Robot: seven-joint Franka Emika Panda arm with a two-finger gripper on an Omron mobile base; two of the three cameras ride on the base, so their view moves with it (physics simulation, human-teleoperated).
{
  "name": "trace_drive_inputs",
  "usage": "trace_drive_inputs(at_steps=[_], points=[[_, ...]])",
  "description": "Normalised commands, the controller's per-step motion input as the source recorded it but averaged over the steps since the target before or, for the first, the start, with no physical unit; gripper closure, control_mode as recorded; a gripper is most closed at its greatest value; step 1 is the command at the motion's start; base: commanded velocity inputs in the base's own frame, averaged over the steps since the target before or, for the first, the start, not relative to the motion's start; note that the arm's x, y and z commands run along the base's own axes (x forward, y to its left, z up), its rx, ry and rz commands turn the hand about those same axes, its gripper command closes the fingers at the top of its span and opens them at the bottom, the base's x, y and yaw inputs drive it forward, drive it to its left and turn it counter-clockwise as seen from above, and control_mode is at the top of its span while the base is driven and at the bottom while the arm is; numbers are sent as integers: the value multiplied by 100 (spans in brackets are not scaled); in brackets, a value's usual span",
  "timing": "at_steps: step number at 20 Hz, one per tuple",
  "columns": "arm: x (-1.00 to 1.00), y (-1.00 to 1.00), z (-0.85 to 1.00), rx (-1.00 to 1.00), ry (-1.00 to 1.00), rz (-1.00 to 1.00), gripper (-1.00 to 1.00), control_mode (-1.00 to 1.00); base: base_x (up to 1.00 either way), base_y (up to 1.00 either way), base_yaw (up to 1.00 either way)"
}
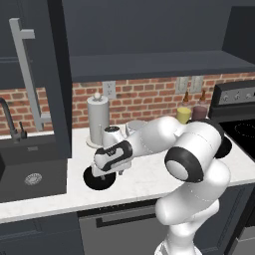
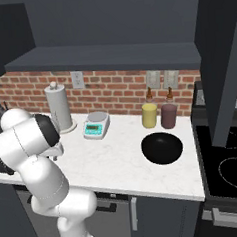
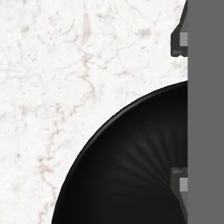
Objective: Pick up the bowls on the counter and stack them on top of one another in the open cabinet. Place the smaller bowl on top of the larger bowl.
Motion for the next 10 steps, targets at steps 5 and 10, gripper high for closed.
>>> trace_drive_inputs(at_steps=[5, 10], points=[[0, 0, 0, 0, 0, 0, 100, -100, 0, 0, 0], [0, 0, 0, 0, 0, 0, 100, -100, 0, 0, 0]])
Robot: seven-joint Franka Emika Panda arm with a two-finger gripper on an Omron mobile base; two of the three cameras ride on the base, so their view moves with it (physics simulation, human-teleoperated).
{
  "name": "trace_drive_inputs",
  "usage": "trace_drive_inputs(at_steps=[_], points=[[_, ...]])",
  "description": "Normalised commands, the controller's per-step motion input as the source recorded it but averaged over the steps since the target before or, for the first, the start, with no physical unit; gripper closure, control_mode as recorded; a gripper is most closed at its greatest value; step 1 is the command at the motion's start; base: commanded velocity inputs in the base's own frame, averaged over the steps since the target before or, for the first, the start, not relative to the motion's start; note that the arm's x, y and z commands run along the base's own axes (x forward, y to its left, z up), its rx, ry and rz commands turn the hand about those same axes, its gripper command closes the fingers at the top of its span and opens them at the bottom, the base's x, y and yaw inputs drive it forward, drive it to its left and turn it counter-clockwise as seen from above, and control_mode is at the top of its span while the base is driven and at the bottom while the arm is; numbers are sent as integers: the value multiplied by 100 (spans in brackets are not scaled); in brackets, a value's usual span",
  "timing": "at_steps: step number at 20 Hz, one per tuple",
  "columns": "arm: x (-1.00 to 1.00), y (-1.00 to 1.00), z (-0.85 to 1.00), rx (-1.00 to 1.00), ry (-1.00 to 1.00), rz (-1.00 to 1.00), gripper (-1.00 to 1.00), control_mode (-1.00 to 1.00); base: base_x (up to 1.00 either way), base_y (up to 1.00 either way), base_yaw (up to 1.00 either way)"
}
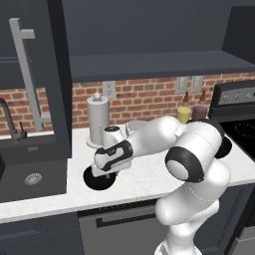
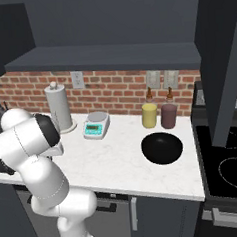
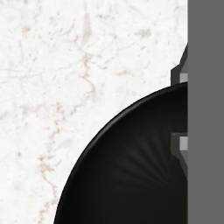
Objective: Pick up the bowls on the counter and stack them on top of one another in the open cabinet. Place the smaller bowl on top of the larger bowl.
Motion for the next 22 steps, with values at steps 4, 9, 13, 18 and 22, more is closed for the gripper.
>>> trace_drive_inputs(at_steps=[4, 9, 13, 18, 22], points=[[0, 0, 0, 0, 1, 0, 100, -100, 0, 0, 0], [0, -4, 3, 0, 0, -3, 100, -100, 0, 0, 0], [-22, -46, 30, 5, -1, -18, 100, -100, 0, 0, 0], [-46, -69, 47, 11, -2, -24, 100, -100, 0, 0, 0], [-38, -78, 48, 10, -2, -27, 100, -100, 0, 0, 0]])
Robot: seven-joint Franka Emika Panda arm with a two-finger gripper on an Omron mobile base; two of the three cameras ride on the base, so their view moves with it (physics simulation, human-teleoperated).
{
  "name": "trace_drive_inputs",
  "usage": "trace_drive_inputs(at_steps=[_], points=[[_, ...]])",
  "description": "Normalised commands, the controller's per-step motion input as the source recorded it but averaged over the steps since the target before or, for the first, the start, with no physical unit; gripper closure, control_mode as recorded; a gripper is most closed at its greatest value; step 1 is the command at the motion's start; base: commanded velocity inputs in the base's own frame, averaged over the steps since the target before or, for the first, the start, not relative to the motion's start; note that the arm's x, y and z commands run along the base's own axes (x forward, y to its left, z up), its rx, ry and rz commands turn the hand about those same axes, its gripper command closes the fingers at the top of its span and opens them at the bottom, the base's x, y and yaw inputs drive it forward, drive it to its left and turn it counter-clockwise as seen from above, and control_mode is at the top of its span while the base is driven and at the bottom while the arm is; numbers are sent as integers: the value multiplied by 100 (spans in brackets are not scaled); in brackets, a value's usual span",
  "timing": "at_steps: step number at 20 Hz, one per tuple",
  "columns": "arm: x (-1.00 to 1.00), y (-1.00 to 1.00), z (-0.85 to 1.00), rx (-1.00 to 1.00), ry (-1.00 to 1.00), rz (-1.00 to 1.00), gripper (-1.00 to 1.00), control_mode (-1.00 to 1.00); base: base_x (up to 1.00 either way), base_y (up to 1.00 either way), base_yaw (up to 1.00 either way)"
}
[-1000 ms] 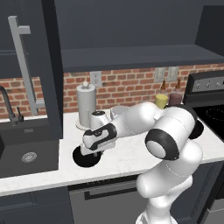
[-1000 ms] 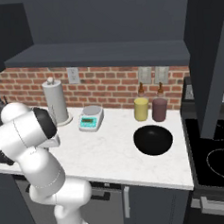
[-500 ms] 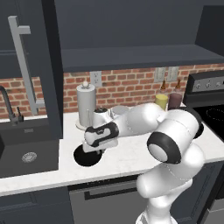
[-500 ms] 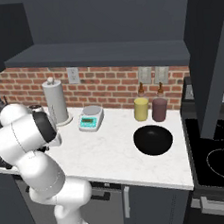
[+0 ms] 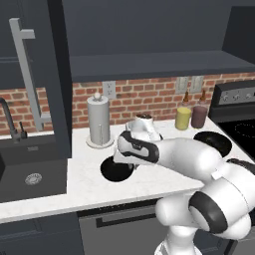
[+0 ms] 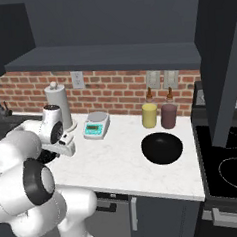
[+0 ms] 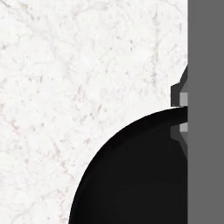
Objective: Pick up the bowls on the counter and stack them on top of one another in the open cabinet. Place the smaller bowl on top of the larger bowl.
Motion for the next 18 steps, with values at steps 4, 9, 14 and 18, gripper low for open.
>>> trace_drive_inputs(at_steps=[4, 9, 14, 18], points=[[-16, -86, 49, 6, 0, -30, 100, -100, 0, 0, 0], [0, -78, 61, 0, 4, -34, 100, -100, 0, 0, 0], [0, -75, 61, 0, 7, -40, 100, -100, 0, 0, 0], [0, -73, 43, 0, 2, -44, 100, -100, 0, 0, 0]])
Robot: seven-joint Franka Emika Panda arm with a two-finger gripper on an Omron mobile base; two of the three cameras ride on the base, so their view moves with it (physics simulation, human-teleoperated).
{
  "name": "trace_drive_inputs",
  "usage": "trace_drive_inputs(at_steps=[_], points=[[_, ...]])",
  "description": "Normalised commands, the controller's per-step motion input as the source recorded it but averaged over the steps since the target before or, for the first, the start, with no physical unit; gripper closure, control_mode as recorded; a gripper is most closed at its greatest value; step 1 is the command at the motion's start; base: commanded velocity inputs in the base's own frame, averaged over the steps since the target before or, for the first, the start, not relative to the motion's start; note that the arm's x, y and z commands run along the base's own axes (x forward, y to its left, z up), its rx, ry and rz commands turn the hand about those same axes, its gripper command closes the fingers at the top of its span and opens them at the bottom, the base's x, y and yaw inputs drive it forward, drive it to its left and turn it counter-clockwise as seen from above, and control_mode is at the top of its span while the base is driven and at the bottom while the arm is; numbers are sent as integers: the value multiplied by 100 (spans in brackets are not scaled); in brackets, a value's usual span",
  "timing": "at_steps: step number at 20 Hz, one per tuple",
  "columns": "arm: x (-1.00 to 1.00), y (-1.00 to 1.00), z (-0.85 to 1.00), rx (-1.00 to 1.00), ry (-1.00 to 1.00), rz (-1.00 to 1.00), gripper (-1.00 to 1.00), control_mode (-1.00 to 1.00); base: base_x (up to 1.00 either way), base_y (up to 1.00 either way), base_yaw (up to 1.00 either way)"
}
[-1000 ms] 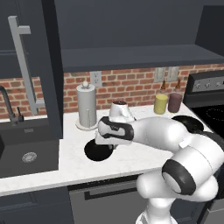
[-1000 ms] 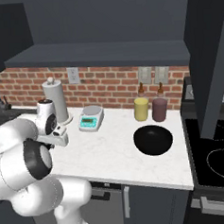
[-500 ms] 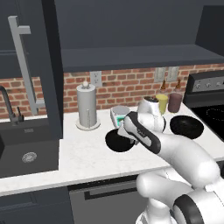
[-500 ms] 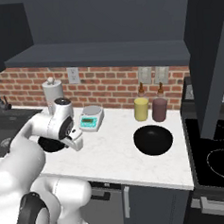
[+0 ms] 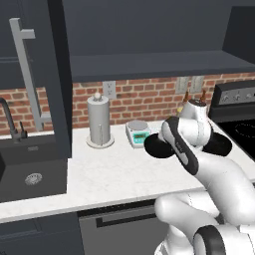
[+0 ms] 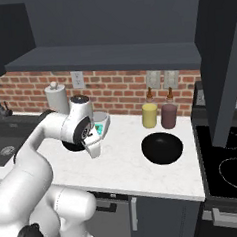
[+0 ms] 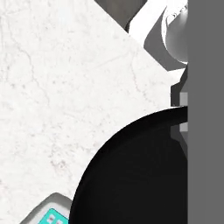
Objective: Pick up the bowls on the counter and stack them on top of one another in the open cabinet. Place the smaller bowl on top of the larger bowl.
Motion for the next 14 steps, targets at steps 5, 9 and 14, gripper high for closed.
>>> trace_drive_inputs(at_steps=[5, 9, 14], points=[[1, -64, 13, 0, 0, -45, 100, -100, 0, 0, 0], [13, -66, 0, 0, 0, -39, 100, -100, 0, 0, 0], [24, -75, 11, 0, 2, -27, 100, -100, 0, 0, 0]])
